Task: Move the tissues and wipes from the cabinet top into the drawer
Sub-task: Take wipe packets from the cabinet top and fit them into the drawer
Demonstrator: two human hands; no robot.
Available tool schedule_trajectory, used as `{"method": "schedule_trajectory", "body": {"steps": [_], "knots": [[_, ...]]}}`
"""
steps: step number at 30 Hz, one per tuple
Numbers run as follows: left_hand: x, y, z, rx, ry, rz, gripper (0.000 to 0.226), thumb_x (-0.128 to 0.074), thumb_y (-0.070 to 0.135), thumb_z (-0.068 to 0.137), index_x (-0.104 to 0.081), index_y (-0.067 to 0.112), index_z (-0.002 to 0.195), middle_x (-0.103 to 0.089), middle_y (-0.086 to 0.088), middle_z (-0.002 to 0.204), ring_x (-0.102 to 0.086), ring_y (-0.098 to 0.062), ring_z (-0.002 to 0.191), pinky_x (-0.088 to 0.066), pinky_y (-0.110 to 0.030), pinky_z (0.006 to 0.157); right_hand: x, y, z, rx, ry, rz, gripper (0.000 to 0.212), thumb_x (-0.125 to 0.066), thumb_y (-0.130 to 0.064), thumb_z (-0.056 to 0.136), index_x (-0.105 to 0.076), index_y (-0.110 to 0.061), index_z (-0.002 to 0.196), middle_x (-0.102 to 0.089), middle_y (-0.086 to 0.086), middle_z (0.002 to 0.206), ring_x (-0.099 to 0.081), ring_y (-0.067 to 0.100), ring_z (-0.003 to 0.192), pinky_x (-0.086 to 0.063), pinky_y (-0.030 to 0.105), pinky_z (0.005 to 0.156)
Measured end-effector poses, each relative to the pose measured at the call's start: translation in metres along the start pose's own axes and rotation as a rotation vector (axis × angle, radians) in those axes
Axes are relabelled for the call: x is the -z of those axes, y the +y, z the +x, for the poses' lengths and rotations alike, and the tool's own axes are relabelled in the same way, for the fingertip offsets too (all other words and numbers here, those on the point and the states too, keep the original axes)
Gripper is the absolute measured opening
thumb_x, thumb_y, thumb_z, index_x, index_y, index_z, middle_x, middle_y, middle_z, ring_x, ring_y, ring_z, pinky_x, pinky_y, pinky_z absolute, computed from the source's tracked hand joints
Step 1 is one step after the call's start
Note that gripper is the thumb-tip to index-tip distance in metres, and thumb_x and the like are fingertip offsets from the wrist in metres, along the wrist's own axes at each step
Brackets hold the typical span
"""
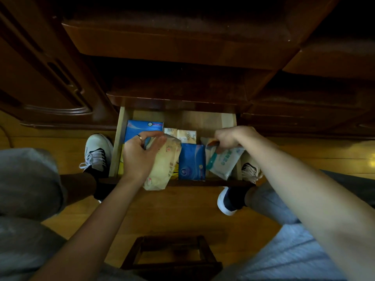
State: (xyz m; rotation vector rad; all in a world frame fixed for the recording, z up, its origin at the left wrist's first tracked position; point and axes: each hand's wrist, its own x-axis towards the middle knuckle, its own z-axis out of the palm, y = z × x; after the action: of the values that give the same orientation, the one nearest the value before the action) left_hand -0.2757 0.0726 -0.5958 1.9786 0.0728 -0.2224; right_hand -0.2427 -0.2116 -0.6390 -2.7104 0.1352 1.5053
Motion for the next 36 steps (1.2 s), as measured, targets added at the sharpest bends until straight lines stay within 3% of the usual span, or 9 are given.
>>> {"method": "schedule_trajectory", "body": {"steps": [5,7,13,16,19,23,28,33,36], "knots": [[0.004,-0.005,0.001,-0.002,0.009,0.012,0.02,-0.073,0.037,0.089,-0.076,0.025,0.104,-0.074,0.005,0.09,-0.062,-0.001,0.07,-0.05,-0.017,0.061,-0.024,-0.017,0.014,-0.031,-0.067,0.034,0.035,-0.059,-0.025,0.101,-0.057,-0.021,0.136,-0.061,0.008,0.128,-0.061,0.024,0.112,-0.051,0.041,0.098],[0.005,-0.006,0.002,0.005,0.028,0.007,0.019,-0.073,0.034,0.089,-0.077,0.022,0.104,-0.074,0.006,0.089,-0.059,0.003,0.067,-0.045,-0.012,0.06,-0.036,-0.018,0.018,-0.044,-0.011,0.053,0.037,-0.055,-0.026,0.103,-0.055,-0.023,0.14,-0.058,0.008,0.137,-0.058,0.026,0.118,-0.048,0.042,0.102],[0.005,-0.001,0.001,0.064,0.004,-0.054,0.019,-0.073,0.031,0.09,-0.076,0.023,0.107,-0.074,0.011,0.101,-0.068,-0.007,0.095,-0.059,-0.044,0.085,-0.054,-0.009,0.034,-0.122,0.271,-0.065,0.07,-0.075,-0.022,0.088,-0.039,-0.017,0.148,-0.051,0.013,0.145,-0.048,0.034,0.134,-0.042,0.046,0.107],[0.006,0.0,0.0,0.075,-0.007,-0.078,0.019,-0.073,0.032,0.091,-0.075,0.025,0.108,-0.075,0.006,0.104,-0.068,-0.006,0.096,-0.059,-0.047,0.087,-0.065,-0.013,0.039,-0.156,0.479,-0.16,0.064,-0.074,-0.024,0.086,-0.042,-0.012,0.141,-0.047,0.013,0.143,-0.042,0.033,0.136,-0.033,0.048,0.115],[0.006,0.001,0.0,0.068,-0.014,-0.06,0.017,-0.073,0.036,0.09,-0.074,0.028,0.106,-0.073,-0.018,0.102,-0.061,-0.018,0.084,-0.057,-0.059,0.079,-0.072,-0.014,0.039,-0.165,0.595,-0.172,0.049,-0.068,-0.022,0.09,-0.047,-0.012,0.134,-0.052,0.013,0.138,-0.046,0.032,0.131,-0.035,0.05,0.115],[0.002,0.0,0.002,0.032,0.004,-0.008,0.012,-0.072,0.039,0.089,-0.073,0.034,0.101,-0.074,-0.018,0.097,-0.058,-0.021,0.078,-0.056,-0.057,0.073,-0.09,-0.012,0.04,0.011,0.384,-0.116,0.063,-0.067,-0.016,0.093,-0.037,-0.012,0.149,-0.044,0.016,0.15,-0.045,0.036,0.137,-0.044,0.053,0.108],[0.0,-0.003,0.002,0.042,0.001,-0.019,0.017,-0.072,0.039,0.089,-0.074,0.031,0.104,-0.075,0.003,0.093,-0.069,-0.013,0.083,-0.06,-0.046,0.077,-0.096,-0.006,0.038,0.068,0.297,-0.094,0.104,-0.075,-0.02,0.088,-0.004,-0.016,0.163,-0.025,0.014,0.166,-0.03,0.037,0.149,-0.026,0.052,0.121],[0.002,-0.006,0.004,0.065,0.007,-0.044,0.017,-0.073,0.033,0.09,-0.075,0.027,0.106,-0.073,0.015,0.099,-0.067,0.004,0.092,-0.06,-0.031,0.079,-0.089,-0.002,0.043,0.081,0.218,0.004,0.085,-0.056,-0.025,0.101,0.001,-0.025,0.163,-0.024,0.014,0.167,-0.03,0.037,0.149,-0.028,0.052,0.121],[0.004,-0.004,0.004,0.083,0.008,-0.073,0.019,-0.073,0.03,0.091,-0.075,0.023,0.108,-0.073,0.012,0.104,-0.067,-0.001,0.099,-0.059,-0.037,0.087,-0.09,0.0,0.044,0.133,0.221,0.013,0.065,-0.039,-0.031,0.108,-0.004,-0.032,0.163,-0.018,0.011,0.17,-0.02,0.036,0.154,-0.021,0.052,0.124]]}}
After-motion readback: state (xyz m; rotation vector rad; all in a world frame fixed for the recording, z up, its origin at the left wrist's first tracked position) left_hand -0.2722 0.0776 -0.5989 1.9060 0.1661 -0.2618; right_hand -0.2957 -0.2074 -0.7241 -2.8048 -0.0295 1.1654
